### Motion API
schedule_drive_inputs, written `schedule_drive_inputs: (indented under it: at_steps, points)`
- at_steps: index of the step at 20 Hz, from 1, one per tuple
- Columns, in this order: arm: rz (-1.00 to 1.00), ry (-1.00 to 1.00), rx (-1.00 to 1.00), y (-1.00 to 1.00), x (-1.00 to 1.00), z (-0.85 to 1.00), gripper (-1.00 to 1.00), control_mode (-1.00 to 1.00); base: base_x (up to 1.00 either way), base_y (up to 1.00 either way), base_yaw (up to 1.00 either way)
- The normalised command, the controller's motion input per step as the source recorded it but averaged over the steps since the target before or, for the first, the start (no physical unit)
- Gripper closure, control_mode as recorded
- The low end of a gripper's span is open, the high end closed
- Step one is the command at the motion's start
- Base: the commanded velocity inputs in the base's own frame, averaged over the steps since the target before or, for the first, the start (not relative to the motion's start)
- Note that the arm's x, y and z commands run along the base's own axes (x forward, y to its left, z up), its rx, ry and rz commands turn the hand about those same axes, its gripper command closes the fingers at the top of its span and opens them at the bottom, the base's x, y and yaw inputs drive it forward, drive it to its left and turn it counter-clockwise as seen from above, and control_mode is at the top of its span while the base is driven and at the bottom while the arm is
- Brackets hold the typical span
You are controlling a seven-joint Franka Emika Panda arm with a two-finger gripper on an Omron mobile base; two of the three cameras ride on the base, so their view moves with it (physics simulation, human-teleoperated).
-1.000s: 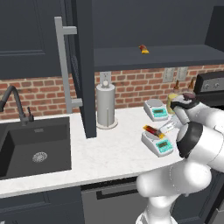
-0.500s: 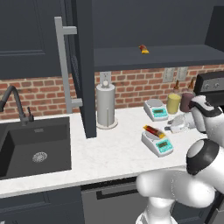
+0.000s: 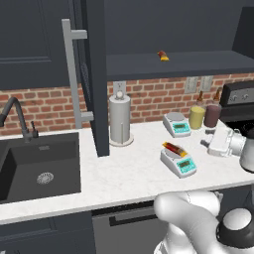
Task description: Pick the bar and place it on the digital scale for weighing, and close the cabinet.
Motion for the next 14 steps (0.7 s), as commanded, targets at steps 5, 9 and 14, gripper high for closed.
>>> schedule_drive_inputs:
  at_steps: [5, 9, 14]
  points:
    - [-0.26, -0.33, 0.42, -0.36, -0.42, 0.74, -1.0, -1.0, 0.0, 0.0, 0.0]
    - [-0.2, -0.17, 0.51, -0.69, -0.3, 0.86, -1.0, -1.0, 0.0, 0.0, 0.0]
    - [-0.06, -0.27, 0.49, -0.79, -0.29, 0.9, -1.0, -1.0, 0.0, 0.0, 0.0]
